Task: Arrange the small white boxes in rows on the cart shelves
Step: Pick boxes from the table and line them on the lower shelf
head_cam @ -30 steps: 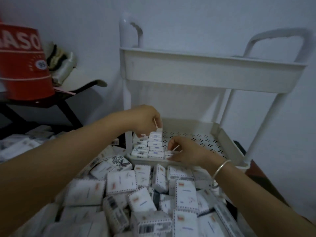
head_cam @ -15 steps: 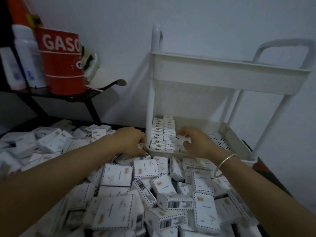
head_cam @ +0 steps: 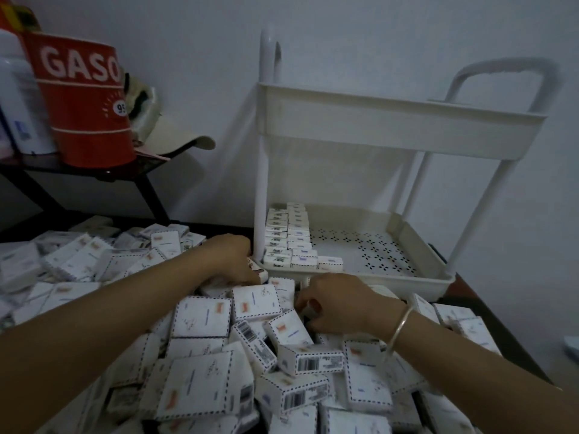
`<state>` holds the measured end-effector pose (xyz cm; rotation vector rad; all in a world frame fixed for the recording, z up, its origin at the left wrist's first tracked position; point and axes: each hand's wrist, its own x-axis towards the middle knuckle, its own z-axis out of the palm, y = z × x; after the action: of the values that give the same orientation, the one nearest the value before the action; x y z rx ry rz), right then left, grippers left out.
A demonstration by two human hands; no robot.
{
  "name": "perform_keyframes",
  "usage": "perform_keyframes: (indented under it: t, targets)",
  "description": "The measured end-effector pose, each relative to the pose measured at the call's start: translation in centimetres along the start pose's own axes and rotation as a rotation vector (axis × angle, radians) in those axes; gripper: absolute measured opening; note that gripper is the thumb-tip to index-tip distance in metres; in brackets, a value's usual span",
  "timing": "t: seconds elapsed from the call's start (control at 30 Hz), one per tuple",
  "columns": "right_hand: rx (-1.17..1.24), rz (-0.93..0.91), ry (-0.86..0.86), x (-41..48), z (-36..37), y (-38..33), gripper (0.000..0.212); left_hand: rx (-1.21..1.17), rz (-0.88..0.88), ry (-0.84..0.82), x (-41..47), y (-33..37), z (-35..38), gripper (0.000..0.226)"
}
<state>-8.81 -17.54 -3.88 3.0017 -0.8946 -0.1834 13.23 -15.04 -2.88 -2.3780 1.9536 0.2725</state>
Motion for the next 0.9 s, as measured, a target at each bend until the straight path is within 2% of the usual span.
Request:
perform_keyframes:
  t: [0.2, 0.4, 0.57, 0.7, 0.9]
  targets:
    - [-0.169, 0.011, 0.081, 1.2, 0.7, 0.2, 0.045, -0.132, 0.013, 0.143, -1.8, -1.0, -0.9, 0.071]
    - [-0.218, -0.020, 0.039, 1.8, 1.1, 0.4, 0.074, -0.228, 0.074, 0.270, -3.7, -0.3, -1.5, 0.070]
    - [-0.199, -0.064, 0.183, 1.5, 1.6, -0.4, 0.069, -0.244, 0.097, 0.280, -4.3, -0.1, -1.7, 0.072]
    - [-0.095, -0.031, 0.094, 1.1, 1.6, -0.5, 0.057, -0.275, 0.082, 0.318, -4.4, -0.5, -1.7, 0.067]
    - [-0.015, -0.004, -0.036, 0.8, 2.0, -0.6, 0.068, -0.424, 0.091, 0.293, -3.9, -1.2, -1.6, 0.051]
